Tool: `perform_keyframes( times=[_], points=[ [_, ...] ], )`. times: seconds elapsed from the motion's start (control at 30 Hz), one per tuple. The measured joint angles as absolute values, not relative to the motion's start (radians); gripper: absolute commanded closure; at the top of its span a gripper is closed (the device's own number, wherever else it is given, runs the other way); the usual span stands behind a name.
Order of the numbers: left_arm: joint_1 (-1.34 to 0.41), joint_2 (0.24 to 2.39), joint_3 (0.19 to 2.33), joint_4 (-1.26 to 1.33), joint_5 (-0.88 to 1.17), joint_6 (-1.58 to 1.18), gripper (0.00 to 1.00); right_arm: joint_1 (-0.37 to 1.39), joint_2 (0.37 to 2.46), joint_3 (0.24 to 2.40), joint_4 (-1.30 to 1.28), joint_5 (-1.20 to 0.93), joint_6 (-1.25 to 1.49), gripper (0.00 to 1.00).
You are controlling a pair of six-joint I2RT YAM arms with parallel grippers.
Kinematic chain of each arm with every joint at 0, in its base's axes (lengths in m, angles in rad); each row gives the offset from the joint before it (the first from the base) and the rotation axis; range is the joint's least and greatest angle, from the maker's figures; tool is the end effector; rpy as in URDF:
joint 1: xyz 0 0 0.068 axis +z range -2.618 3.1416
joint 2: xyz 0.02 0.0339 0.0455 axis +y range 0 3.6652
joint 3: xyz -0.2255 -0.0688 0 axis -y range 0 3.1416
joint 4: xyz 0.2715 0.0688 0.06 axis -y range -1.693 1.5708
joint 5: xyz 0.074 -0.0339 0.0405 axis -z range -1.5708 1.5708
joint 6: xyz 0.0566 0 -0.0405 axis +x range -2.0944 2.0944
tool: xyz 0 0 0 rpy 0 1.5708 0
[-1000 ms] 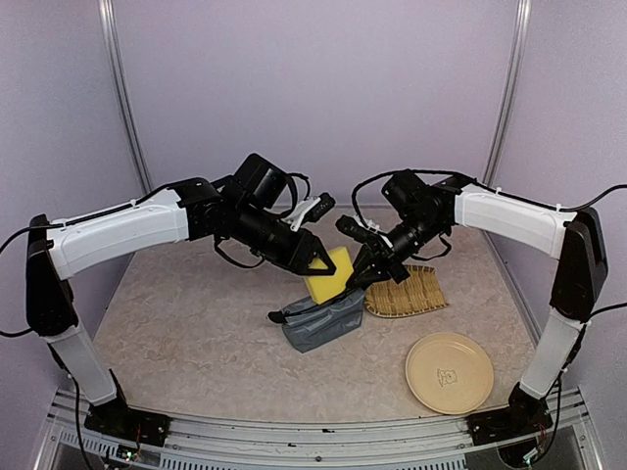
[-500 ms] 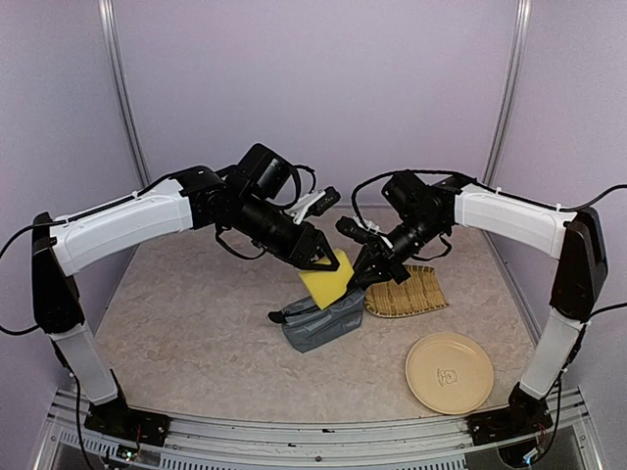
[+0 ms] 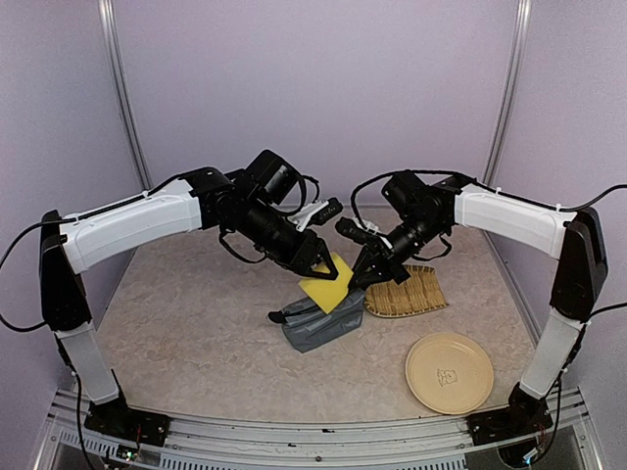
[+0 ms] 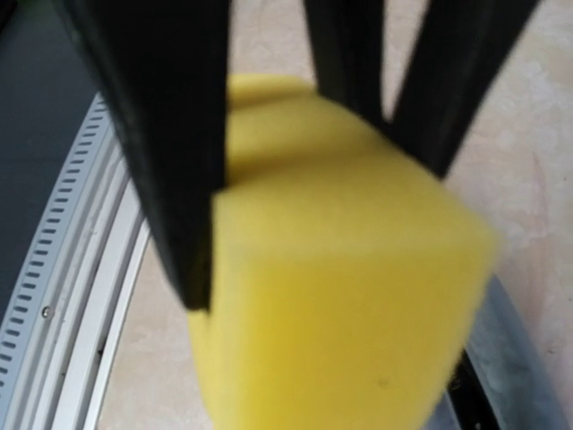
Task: Sort the hair-cutting tools
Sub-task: Pass from the right arm to the left
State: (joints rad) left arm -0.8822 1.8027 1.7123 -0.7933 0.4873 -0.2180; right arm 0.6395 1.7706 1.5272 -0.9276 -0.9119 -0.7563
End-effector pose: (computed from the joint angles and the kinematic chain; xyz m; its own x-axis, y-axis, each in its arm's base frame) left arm 0.2504 -0.3460 0.2723 -0.6680 0.5110 -0.5410 0.7441 0.4534 -0.4906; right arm 0.2822 0.2657 0.2272 -0.1174 -0.6109 -0.7829 -0.9526 -0.1535 0.2627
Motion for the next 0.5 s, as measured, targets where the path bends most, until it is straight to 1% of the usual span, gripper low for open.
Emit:
perform_keyframes(
  times=[0.07,0.23,0.4,0.47,0.5],
  points=[
    [-0.882,1.803,1.712,-0.794,0.49,-0.218,0.56,0.64,1.771,1.527,-0.92,-0.906,-0.744,1.0],
    [-0.882,1.803,1.71,-0.793,0.49,-0.218,0.56,0.64,1.771,1.527,-0.897,-0.903,-0.723,1.0],
    [-0.882,1.803,1.694,-0.785,0.49,-0.218,0.68,0.64,1.771,1.527,-0.892,-0.903,-0.715,1.0],
    [-0.882,1.803,1.691,-0.785,0.495,-0.216,0.77,0.64,1.771,1.527,-0.892,-0.902,-0.714,1.0],
    [-0.882,1.803,1.69,-0.785,0.498,-0.215,0.83,0.64,1.771,1.527,-0.892,-0.901,-0.713,0.99]
  ],
)
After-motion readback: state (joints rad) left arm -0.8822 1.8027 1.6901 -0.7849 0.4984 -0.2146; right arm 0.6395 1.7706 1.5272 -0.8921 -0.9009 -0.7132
